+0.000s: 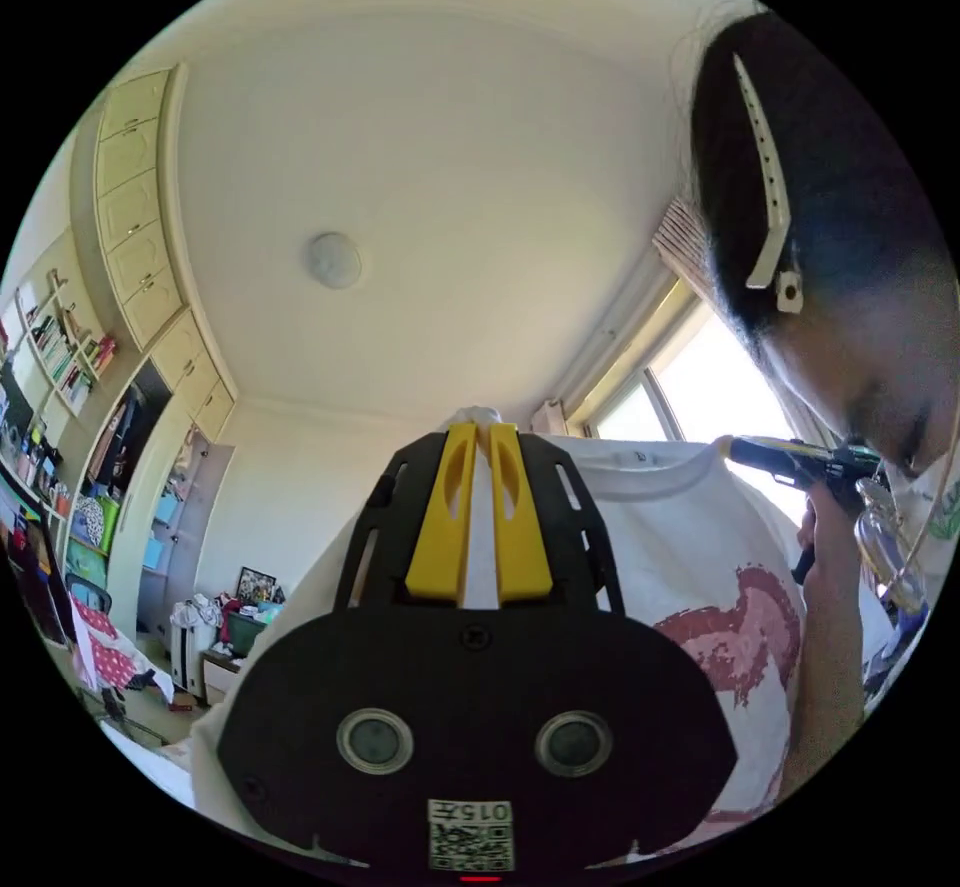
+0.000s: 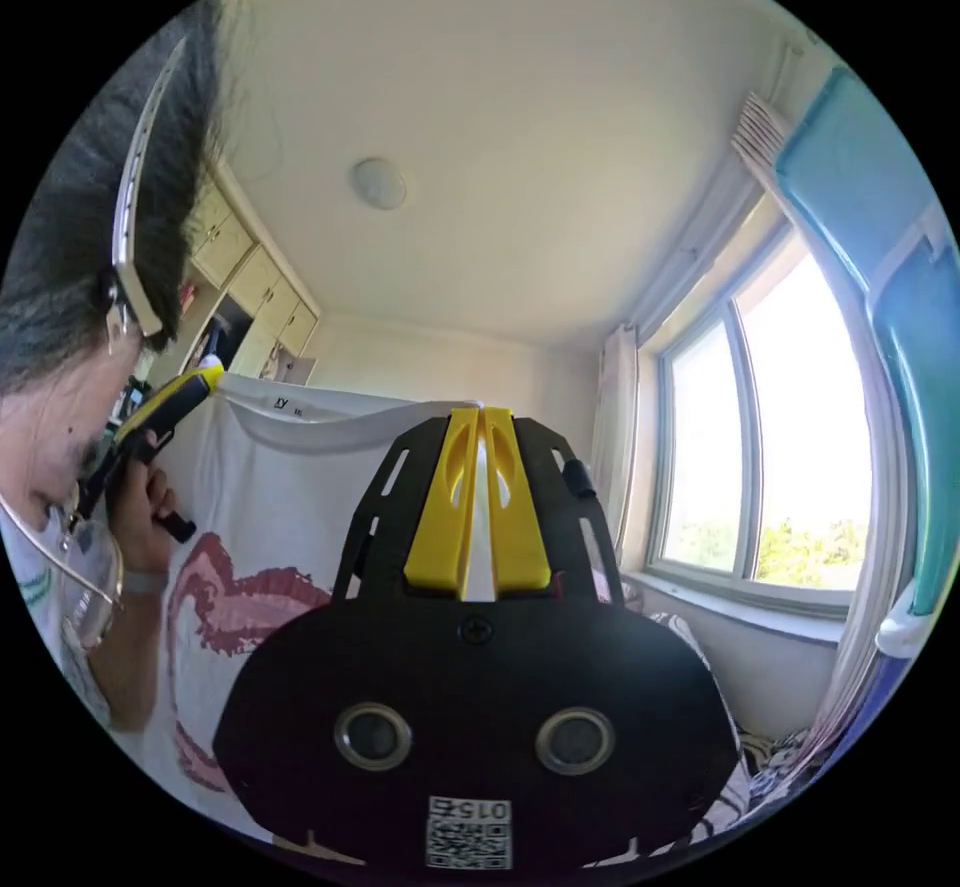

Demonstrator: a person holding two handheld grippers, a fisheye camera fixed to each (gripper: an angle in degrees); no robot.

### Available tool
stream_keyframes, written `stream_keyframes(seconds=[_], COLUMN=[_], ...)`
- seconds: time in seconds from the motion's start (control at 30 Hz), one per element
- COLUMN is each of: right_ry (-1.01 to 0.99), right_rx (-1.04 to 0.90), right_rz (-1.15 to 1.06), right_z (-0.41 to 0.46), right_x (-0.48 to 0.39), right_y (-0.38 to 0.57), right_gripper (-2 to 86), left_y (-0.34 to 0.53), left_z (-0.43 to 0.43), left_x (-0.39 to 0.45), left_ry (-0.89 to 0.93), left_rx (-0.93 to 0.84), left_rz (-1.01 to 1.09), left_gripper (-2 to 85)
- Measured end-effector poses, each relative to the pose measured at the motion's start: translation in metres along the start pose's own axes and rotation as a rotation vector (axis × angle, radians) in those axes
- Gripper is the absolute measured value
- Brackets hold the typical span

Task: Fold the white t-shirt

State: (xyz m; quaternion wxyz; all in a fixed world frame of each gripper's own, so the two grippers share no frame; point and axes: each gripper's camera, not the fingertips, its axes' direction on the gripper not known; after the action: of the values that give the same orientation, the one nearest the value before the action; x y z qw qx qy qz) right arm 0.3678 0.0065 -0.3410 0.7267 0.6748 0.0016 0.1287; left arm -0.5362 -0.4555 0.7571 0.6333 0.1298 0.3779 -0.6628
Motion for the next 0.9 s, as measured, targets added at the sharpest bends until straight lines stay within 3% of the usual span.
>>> stream_keyframes(seconds=[0.13,0.27,0.43,0.5,0.53,0.6,0.67,0.73,0.9], right_ry=[-0.030,-0.064,-0.224,-0.369,-0.474,-0.576,-0.620,-0.656,-0.733], right_rx=[-0.095,-0.307,-0.833,-1.094,-1.266,-1.363,-1.341,-1.392,-1.638], right_rz=[-0.123,-0.248,-0.329,-0.260,-0.198,-0.092,-0.057,-0.022,0.303], right_z=[0.092,0.207,0.434,0.503,0.534,0.551,0.544,0.524,0.473], right_x=[-0.004,-0.015,-0.038,-0.039,-0.037,-0.024,-0.007,0.021,0.096], right_y=[0.010,0.046,0.176,0.238,0.276,0.313,0.333,0.355,0.389], right_gripper=[-0.4,-0.2,1.5,3.5,4.4,4.4,4.3,5.1,8.8], left_y=[0.051,0.167,0.399,0.529,0.555,0.616,0.634,0.646,0.689], left_z=[0.053,0.138,0.254,0.290,0.292,0.272,0.246,0.216,0.102], left_x=[-0.038,-0.079,-0.145,-0.194,-0.205,-0.234,-0.242,-0.244,-0.256], left_ry=[0.042,-0.030,-0.017,-0.026,-0.029,-0.021,0.042,0.113,0.039], left_rx=[-0.167,-0.423,-0.833,-1.182,-1.250,-1.296,-1.269,-1.361,-1.867], left_rz=[0.049,0.117,0.059,-0.120,-0.172,-0.312,-0.313,-0.267,-0.175], left_gripper=[0.0,0.5,2.4,4.2,4.5,4.8,4.9,5.4,9.1])
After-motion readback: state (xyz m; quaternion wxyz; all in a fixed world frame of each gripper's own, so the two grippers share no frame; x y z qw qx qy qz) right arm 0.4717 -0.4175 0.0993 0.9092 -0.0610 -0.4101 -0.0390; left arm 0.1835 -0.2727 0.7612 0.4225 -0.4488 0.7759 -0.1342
